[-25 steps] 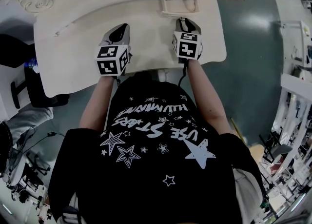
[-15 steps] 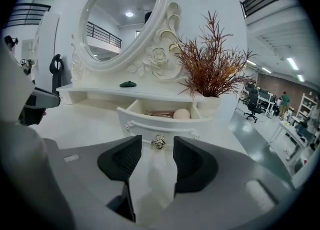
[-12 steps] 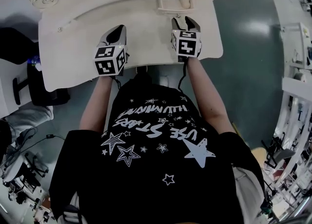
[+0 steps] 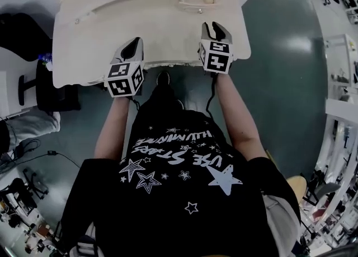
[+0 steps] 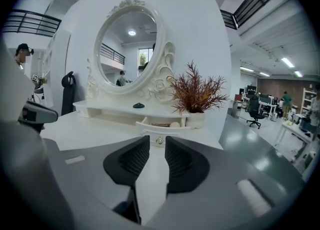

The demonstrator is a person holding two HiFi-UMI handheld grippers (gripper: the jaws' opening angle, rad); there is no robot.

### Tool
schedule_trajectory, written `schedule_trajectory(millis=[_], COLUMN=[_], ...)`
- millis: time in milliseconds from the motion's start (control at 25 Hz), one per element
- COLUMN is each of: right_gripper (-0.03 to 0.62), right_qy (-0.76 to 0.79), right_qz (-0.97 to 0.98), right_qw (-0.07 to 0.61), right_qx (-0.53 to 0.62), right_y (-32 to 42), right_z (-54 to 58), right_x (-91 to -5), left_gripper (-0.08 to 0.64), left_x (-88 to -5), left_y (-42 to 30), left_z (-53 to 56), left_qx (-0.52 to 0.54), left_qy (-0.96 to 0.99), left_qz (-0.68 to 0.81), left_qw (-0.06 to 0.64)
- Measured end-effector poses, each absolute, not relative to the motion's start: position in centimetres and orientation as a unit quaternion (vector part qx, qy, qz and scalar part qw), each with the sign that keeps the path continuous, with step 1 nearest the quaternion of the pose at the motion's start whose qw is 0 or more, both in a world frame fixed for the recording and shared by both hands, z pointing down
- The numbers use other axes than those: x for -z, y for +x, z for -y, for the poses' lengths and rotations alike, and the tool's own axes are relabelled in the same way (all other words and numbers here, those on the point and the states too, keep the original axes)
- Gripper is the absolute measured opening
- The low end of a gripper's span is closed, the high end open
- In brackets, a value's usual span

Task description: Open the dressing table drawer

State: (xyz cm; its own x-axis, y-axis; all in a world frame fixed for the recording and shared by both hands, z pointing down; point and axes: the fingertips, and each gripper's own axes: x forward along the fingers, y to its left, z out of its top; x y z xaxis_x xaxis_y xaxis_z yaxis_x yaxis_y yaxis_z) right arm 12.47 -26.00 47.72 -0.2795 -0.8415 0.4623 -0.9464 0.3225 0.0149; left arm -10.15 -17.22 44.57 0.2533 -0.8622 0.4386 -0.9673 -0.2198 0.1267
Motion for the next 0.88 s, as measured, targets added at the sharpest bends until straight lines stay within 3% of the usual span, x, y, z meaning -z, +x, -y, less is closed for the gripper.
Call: schedule_trajectory(millis=[240, 880], right_gripper=[0.026, 0.025], right_qy=[0.558, 0.554], right_qz=[0.799, 0.802], right_qw=[0.185, 0.191], right_qx=[-0.129, -0.117], right_y=[12.3, 11.4], right_z=[22.5, 14.6], right_x=[-46.7, -44.2], left_gripper=[0.000, 0.000], left_x=[-44.6, -43.6], left_y=[-10.5, -11.6], left_z=[12.6, 5.8], left_qx=[-0.139, -0.121], left_qy=[0.754, 0.768], left_qz=[0.611, 0.597], left_qw=[0.197, 0.199])
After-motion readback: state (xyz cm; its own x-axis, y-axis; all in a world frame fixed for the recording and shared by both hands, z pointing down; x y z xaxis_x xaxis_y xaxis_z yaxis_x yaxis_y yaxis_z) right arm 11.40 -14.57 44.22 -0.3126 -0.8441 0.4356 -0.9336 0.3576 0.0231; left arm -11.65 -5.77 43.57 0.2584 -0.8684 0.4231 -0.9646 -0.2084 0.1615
